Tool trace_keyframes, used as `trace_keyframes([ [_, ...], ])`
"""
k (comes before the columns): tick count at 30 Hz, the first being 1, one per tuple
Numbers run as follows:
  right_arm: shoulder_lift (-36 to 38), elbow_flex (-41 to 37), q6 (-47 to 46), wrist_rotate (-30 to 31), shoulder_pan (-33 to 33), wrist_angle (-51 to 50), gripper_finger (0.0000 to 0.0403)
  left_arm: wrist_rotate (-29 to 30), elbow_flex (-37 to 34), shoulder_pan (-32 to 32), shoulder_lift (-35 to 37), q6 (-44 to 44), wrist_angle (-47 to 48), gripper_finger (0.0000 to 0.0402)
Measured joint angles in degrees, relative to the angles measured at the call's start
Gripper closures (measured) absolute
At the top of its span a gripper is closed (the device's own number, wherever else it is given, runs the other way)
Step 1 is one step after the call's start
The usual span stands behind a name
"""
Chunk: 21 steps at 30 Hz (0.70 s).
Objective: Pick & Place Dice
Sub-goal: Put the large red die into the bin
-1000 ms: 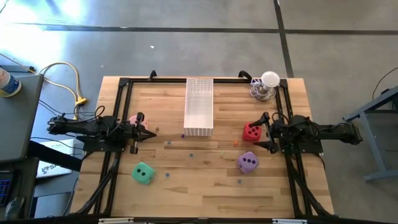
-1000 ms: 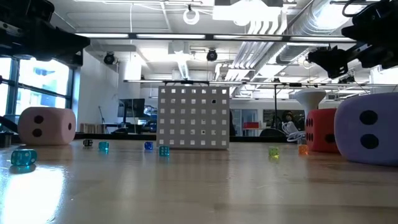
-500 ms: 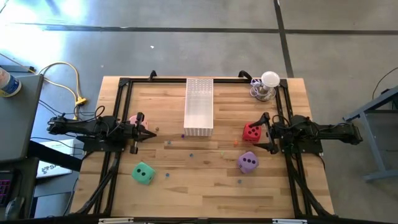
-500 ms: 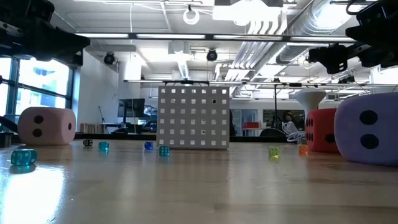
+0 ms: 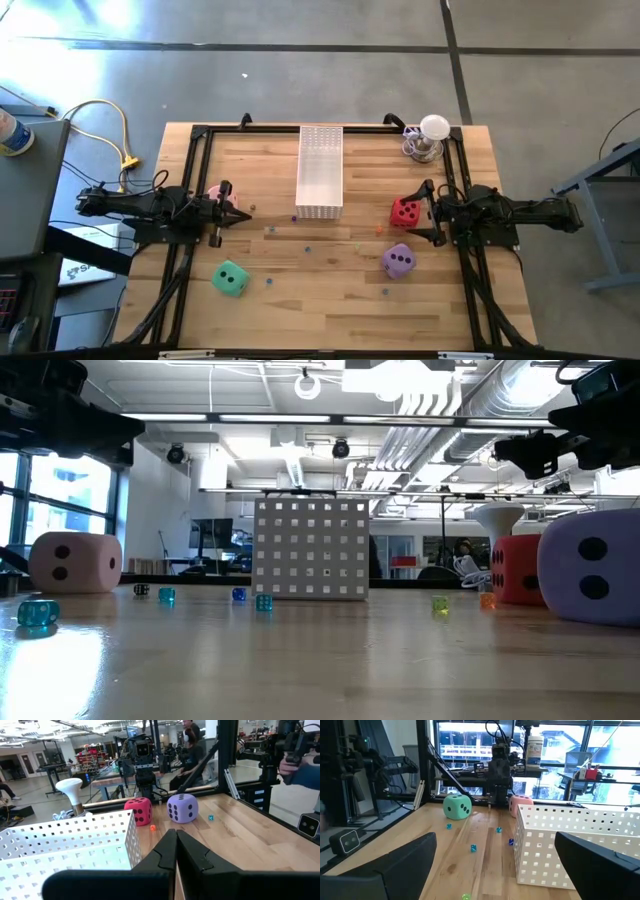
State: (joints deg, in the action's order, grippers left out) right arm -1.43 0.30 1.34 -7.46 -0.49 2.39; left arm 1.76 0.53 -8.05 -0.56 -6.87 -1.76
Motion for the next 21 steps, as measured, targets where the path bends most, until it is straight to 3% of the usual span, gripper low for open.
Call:
trace_keyframes([
  [6, -0.18, 0.35, -1.14, -0.51, -0.04, 4.07, 0.0003, 0.01, 0.00, -0.01, 0.00, 0.00, -0.01, 0.0399],
  [13, -6.29, 10.62, -5.53, 0.81, 0.77, -10.73, 0.0003, 0.02, 0.01, -0.01, 0.01, 0.02, -0.02, 0.0399],
  [17, -16.35, 19.58, -7.42, 8.53, 2.39, -17.19, 0.0003, 0.02, 0.01, 0.00, 0.01, 0.01, -0.02, 0.0399],
  [21, -26.59, 27.95, -14.34, 18.55, 3.28, -34.00, 0.0003, 0.02, 0.00, 0.00, 0.01, 0.01, -0.02, 0.0399],
])
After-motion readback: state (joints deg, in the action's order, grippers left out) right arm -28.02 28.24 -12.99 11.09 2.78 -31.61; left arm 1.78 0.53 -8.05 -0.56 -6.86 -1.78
